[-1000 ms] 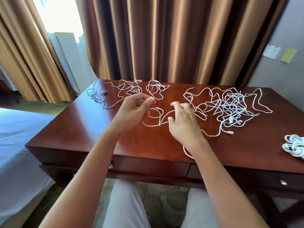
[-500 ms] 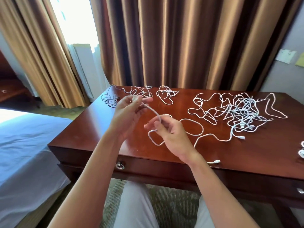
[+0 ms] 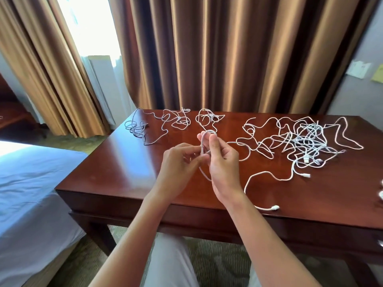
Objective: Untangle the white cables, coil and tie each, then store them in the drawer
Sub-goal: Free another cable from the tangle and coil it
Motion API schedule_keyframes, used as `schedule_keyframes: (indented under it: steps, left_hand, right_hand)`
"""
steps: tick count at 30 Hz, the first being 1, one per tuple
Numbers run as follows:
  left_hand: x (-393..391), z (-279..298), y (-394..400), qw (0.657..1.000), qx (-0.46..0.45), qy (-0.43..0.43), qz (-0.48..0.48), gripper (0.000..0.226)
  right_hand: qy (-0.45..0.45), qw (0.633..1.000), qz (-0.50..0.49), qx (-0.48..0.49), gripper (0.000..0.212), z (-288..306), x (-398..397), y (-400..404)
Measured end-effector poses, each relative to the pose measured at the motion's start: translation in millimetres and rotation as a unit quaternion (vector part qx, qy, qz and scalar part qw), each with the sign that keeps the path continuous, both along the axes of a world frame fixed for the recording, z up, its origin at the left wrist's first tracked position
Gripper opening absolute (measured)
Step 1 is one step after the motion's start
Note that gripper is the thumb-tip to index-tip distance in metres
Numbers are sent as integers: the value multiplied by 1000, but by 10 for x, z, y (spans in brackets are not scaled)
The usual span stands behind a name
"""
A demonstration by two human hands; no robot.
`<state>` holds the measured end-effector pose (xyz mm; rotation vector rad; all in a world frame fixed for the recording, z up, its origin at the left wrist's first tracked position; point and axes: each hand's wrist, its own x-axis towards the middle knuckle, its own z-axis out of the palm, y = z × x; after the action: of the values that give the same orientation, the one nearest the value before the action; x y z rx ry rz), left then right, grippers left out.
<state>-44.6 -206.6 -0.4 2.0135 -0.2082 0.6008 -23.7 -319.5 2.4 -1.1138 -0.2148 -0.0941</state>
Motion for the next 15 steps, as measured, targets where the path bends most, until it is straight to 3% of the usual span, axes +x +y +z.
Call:
schedule_keyframes:
  steps: [5,12,15]
  left_hand:
    - [-42,49,-80,997,14,-7,80,9]
    - [-12,-58,-27,988,120,-40,91,14]
    - [29,-112,7,990,95,-50,93,15]
  right_hand:
    - [12,999,33,-33,29,3,67,16]
    - [-74,976,33,-202,34,-75,137,-44]
    - [-107,953,54,-280,50,-74,122,-87]
